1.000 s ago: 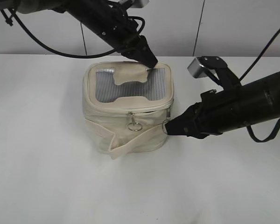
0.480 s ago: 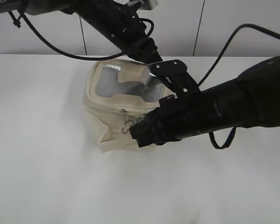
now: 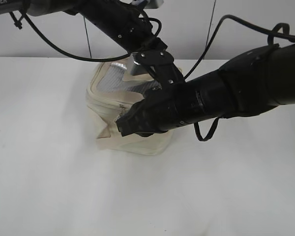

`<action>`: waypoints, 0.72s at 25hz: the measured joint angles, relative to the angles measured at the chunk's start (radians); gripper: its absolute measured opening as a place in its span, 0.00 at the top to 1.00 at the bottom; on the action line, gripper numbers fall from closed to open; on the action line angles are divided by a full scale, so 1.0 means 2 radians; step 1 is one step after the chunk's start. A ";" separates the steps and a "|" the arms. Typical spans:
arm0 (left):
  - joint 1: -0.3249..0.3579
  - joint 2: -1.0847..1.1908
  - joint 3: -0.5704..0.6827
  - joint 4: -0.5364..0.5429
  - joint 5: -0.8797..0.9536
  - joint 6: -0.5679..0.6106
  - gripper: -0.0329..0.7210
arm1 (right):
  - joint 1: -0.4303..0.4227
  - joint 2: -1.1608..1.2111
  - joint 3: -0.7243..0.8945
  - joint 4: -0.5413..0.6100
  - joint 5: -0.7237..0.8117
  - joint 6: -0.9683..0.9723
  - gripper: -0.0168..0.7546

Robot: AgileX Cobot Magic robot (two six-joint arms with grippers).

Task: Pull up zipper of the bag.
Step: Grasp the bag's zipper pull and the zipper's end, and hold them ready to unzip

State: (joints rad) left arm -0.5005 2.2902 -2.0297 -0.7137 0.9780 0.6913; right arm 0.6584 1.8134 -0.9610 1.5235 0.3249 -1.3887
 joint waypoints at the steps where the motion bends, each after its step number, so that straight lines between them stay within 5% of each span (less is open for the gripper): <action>1: 0.000 0.000 0.000 0.001 -0.001 -0.001 0.92 | 0.000 0.001 -0.001 0.000 0.000 0.000 0.97; 9: 0.000 0.000 0.000 0.001 -0.011 -0.032 0.92 | 0.000 0.001 -0.003 -0.006 -0.003 0.034 0.97; 18: 0.000 0.000 0.003 0.000 -0.045 -0.094 0.92 | 0.000 -0.003 -0.006 -0.125 -0.020 0.217 0.97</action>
State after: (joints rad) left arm -0.4995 2.2902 -2.0235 -0.7132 0.8888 0.5026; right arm 0.6584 1.8077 -0.9738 1.2725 0.2847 -0.9539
